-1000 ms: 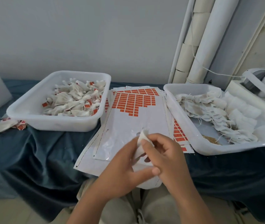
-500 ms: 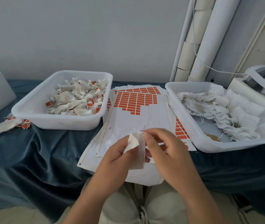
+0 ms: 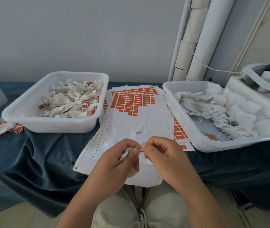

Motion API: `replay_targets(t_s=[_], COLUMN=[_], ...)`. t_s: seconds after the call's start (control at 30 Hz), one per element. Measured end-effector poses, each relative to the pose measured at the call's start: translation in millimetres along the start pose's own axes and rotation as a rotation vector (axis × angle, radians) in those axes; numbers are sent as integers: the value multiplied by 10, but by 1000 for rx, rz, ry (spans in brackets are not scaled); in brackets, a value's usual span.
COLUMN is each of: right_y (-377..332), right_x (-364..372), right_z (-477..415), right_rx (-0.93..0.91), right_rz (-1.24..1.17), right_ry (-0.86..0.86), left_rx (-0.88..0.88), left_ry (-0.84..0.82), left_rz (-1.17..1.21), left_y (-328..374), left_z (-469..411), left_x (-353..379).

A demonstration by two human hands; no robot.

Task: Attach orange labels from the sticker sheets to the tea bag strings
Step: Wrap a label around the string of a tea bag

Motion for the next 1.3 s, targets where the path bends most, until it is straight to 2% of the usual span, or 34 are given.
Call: replay_targets(t_s=[0.13, 0.2, 0.37, 0.5, 0.6, 0.73, 0.83, 0.9, 1.03, 1.13, 1.3], right_y=[-7, -14, 2, -29, -49, -66, -107, -128, -164, -193, -246], right_x=[35, 31, -49, -1, -55, -109, -118, -132, -275, -369, -449], right_z=[-1, 12, 21, -15, -40, -30, -1, 0, -16, -42, -150], right_rx=[91, 106, 26, 7, 62, 133, 144, 155, 48, -8, -35], right_rz=[-163, -337, -816, -954, -1044, -1317, -1416, -1362, -991, -797, -356], right_ry=[-39, -47, 62, 17, 3, -55, -106, -60, 96, 76, 73], left_rx=[-37, -38, 11, 49, 62, 61, 71, 57, -46, -37, -72], left_ry=[21, -4, -95, -79, -92, -105, -91, -111, -214, -276, -216], left_rz=[24, -3, -111, -87, -94, -126, -111, -61, 121, 25, 37], left_y=[0, -1, 12, 101, 129, 181, 210, 207, 147, 116, 121], left_z=[-2, 1, 29, 52, 59, 80, 86, 97, 119, 116, 83], left_x=[4, -28, -211, -214, -146, -22, -33, -65, -78, -38, -28])
Point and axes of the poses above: each hand's wrist, its own z-axis away from the middle knuckle, its own x-axis out of the palm, y = z × x, the point moved 2 cm from there along -z, towards the middle knuckle, and after that the axes turned 3 degrees about -x, right-handed, at the moved point
